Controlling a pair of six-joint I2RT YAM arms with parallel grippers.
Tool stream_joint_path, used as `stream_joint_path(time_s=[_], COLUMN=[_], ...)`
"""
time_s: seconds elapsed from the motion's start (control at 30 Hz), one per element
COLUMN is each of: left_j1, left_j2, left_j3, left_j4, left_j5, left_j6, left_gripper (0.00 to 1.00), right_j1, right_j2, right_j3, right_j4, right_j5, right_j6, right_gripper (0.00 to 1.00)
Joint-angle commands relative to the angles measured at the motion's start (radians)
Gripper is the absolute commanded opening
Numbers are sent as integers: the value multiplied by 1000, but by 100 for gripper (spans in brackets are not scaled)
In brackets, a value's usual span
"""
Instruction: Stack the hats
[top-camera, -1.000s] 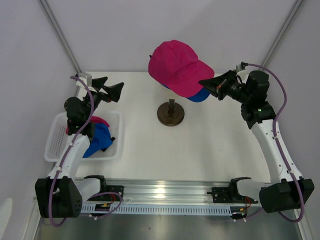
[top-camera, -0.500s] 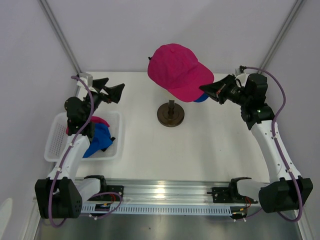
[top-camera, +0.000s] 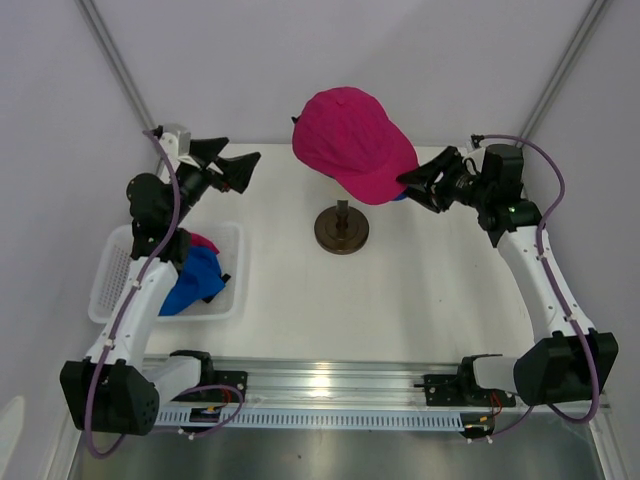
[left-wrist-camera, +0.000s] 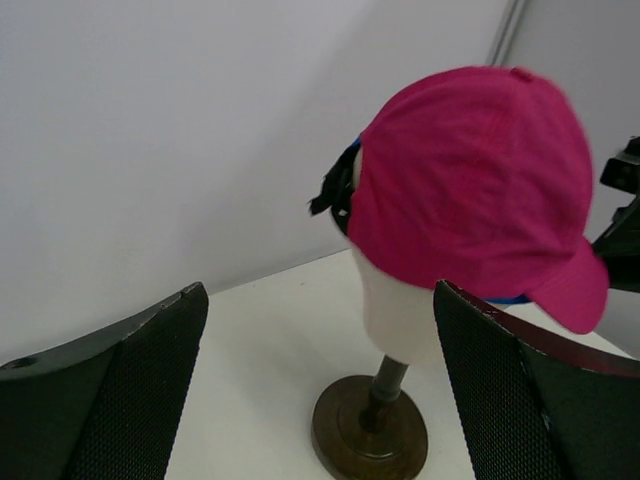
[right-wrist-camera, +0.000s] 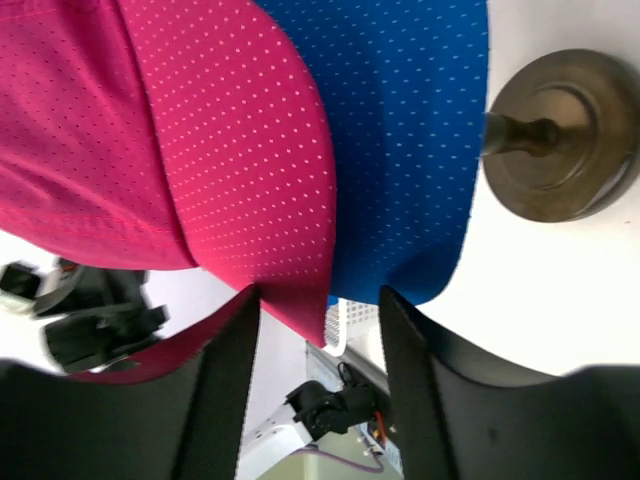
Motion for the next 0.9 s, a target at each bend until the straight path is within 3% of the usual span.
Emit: stream_joint_path(time_s=[0.0, 0.17, 0.3, 0.37, 0.4, 0.6, 0.77, 0.87], left_j1=[-56, -123, -153, -151, -150, -148, -156, -159], left_j2=[30, 104, 184, 240, 263, 379, 471, 535], left_j3=[134, 245, 344, 418, 435, 521, 590, 682], left_j4=[-91, -154, -250, -316, -366, -379, -371, -384], left_j5=[-5, -49, -164, -276, -303, -380, -325, -244], left_j6=[4, -27, -60, -140, -166, -379, -459, -469], left_gripper=[96, 96, 96, 96, 90, 82, 77, 75], right_j1=[-8, -8, -8, -8, -8, -6, -6, -6], right_j2=[-16, -13, -27, -45, -52, -39, -15, -6], right_j3=[65, 38, -12, -28, -33, -39, -26, 2], right_j4=[-32, 106, 207, 232, 237, 296, 307, 272], right_j5=[63, 32, 12, 24, 32, 15, 4, 9], right_j6=[-90, -29, 36, 45, 48, 97, 108, 93], right_gripper=[56, 54, 49, 47, 44, 29, 17, 15])
